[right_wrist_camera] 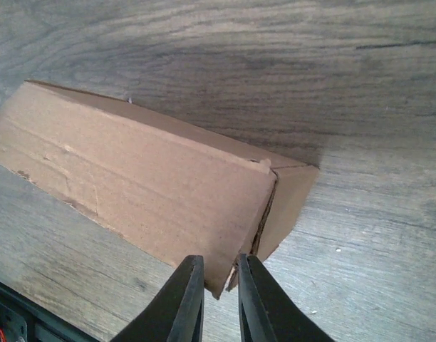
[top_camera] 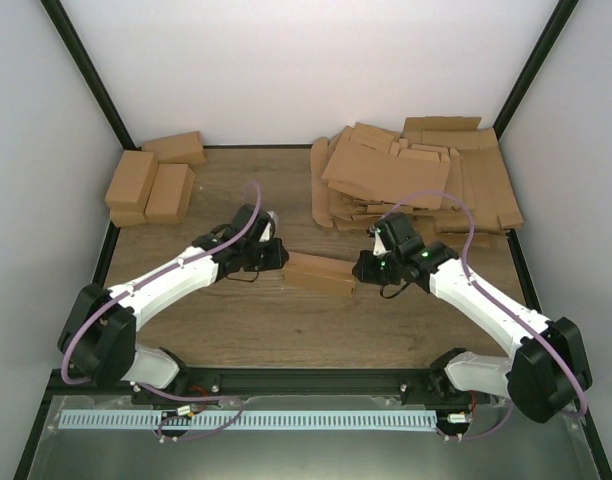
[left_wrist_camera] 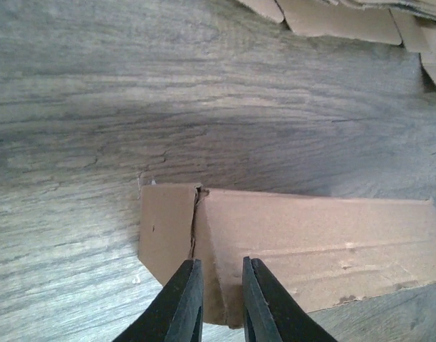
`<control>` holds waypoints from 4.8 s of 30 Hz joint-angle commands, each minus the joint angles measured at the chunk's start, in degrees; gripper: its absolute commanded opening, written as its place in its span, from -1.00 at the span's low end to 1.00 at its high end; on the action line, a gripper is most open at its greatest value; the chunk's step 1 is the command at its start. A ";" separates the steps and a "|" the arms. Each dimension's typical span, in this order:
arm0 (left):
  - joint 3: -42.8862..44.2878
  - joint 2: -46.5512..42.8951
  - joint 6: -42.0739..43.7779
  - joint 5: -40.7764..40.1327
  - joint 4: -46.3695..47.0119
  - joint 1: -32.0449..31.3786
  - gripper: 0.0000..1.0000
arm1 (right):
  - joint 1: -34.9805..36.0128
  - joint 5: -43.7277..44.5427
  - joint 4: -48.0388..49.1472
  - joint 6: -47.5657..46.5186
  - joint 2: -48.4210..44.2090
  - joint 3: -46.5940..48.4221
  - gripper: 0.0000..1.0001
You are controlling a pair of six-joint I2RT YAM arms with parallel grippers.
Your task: Fold the paper box
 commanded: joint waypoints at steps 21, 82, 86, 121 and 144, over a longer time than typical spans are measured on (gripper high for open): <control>-1.34 -4.93 0.15 -4.27 -1.88 0.74 -0.15 | -1.72 -1.33 2.18 -3.47 -3.87 -0.11 -0.35; -22.99 -12.49 -2.77 23.90 12.60 14.57 0.63 | -3.49 -23.94 29.37 7.94 0.91 -25.00 -0.39; -24.78 -11.36 -2.61 27.15 14.55 16.00 0.66 | -4.30 -23.27 28.60 7.89 -0.62 -27.09 -0.63; -19.48 -0.45 -1.95 36.67 20.38 12.79 -0.16 | -6.64 -18.95 23.54 4.83 -7.67 -24.15 -0.09; -20.72 -19.73 -43.55 -1.77 39.03 48.53 -0.18 | -6.64 -14.81 20.86 -1.01 -9.86 -11.54 0.23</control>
